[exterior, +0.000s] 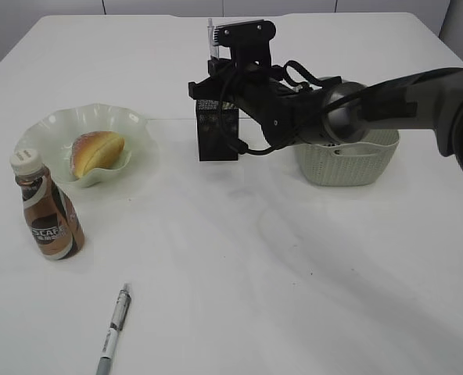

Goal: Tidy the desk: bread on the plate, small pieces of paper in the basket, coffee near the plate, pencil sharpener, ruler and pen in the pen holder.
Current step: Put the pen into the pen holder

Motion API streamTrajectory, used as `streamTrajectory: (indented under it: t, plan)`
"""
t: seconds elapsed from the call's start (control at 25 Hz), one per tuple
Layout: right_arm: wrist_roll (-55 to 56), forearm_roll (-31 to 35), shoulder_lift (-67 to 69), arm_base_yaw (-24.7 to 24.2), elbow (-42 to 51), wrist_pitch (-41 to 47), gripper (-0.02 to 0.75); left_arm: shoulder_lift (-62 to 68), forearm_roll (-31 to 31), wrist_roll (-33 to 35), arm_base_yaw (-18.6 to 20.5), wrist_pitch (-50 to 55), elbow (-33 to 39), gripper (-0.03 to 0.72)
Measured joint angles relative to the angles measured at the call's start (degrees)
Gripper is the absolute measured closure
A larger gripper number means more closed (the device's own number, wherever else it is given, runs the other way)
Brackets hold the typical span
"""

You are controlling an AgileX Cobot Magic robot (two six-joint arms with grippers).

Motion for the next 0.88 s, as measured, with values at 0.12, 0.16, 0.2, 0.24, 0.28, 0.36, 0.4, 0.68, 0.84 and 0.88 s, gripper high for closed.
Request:
streamTrajectory:
  t: [0.12, 0.16, 0.2, 0.24, 0.28, 0.36, 0.4, 0.68, 0.84, 0.88]
  plan:
    - [0.0, 0.0, 0.0, 0.0, 0.0, 0.5, 0.635, 0.0, 0.0, 0.0, 0.0, 0.0, 0.0, 0.327]
    - [0.0, 0.0, 0.0, 0.0, 0.0, 0.7, 0.614, 0.0, 0.0, 0.0, 0.0, 0.0, 0.0, 0.327]
    - [0.0, 0.0, 0.0, 0.0, 0.0, 0.9, 0.578, 0.0, -0.2, 0.0, 0.0, 0.0, 0.0, 0.327]
    - [0.0, 0.0, 0.0, -0.1, 0.0, 1.0, 0.535, 0.0, -0.1, 0.0, 0.0, 0.0, 0.0, 0.327]
    - [0.0, 0.0, 0.0, -0.1, 0.0, 1.3, 0.492, 0.0, -0.1, 0.0, 0.0, 0.0, 0.0, 0.327]
    - [0.0, 0.0, 0.0, -0.1, 0.0, 1.9, 0.427, 0.0, -0.3, 0.0, 0.0, 0.0, 0.0, 0.327]
    - [0.0, 0.0, 0.0, -0.1, 0.0, 2.0, 0.405, 0.0, -0.3, 0.0, 0.0, 0.0, 0.0, 0.327]
    - [0.0, 0.0, -1.4, -0.1, 0.0, 5.2, 0.374, 0.0, -1.8, 0.0, 0.0, 0.0, 0.0, 0.327]
    - [0.0, 0.0, -6.1, -0.1, 0.0, 11.2, 0.374, 0.1, -4.0, 0.0, 0.0, 0.0, 0.0, 0.325]
    - [0.0, 0.0, -7.7, -0.1, 0.0, 13.1, 0.374, 0.4, -4.6, 0.0, 0.0, 0.0, 0.0, 0.323]
